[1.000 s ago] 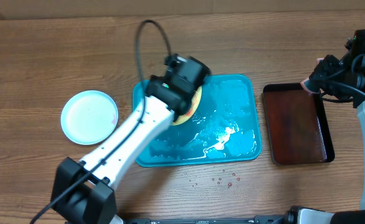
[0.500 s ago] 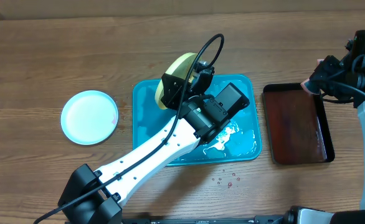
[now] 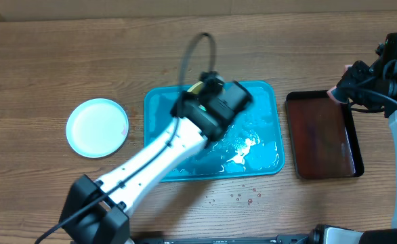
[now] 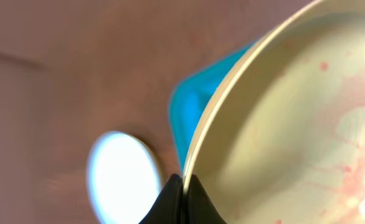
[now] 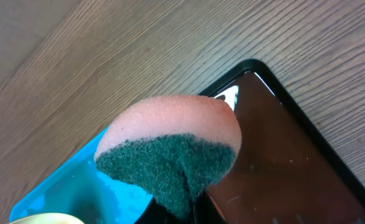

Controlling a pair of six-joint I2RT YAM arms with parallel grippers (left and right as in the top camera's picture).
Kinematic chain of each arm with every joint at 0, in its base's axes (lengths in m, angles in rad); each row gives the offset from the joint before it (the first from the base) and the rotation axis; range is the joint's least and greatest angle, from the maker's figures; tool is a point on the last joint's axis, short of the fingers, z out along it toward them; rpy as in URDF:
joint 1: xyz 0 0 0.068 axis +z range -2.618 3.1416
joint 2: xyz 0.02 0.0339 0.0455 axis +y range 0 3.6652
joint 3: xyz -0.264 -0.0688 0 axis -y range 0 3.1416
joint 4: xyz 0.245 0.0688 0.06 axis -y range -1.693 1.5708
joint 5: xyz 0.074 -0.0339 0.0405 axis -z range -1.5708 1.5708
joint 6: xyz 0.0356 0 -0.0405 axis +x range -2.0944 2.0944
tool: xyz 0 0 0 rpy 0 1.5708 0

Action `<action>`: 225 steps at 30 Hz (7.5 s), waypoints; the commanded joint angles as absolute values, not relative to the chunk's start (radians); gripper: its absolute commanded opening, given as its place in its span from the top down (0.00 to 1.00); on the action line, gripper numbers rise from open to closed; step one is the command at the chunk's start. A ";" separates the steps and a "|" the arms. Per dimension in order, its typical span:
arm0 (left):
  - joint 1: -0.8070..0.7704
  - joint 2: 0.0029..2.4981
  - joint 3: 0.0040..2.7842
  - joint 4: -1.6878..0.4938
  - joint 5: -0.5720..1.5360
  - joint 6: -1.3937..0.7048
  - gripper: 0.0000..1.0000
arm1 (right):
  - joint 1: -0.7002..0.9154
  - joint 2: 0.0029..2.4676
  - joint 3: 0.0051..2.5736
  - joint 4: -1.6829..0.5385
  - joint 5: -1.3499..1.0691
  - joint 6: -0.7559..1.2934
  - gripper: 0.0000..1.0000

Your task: Clean dirty plates on tray and stack at the side

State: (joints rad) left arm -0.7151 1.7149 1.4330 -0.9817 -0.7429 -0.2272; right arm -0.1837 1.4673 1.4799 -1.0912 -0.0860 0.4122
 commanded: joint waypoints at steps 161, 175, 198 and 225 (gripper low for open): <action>-0.140 1.674 1.405 -0.875 0.228 0.168 0.00 | 0.007 0.002 0.008 0.036 -0.091 0.080 0.00; -0.139 1.674 1.405 -0.875 0.228 0.168 0.00 | 0.007 0.007 0.008 -0.074 -0.106 0.086 0.00; -0.131 1.508 1.342 -0.723 0.079 0.178 0.00 | 0.007 0.007 0.008 -0.074 -0.106 0.086 0.00; 0.038 0.165 0.072 0.046 0.074 0.184 0.00 | 0.007 0.007 0.008 -0.074 -0.106 0.086 0.00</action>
State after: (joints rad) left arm 0.0338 0.2409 0.1390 0.0345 0.0811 0.1574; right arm 0.0017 0.0139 0.0181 -0.0784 -0.1009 0.0788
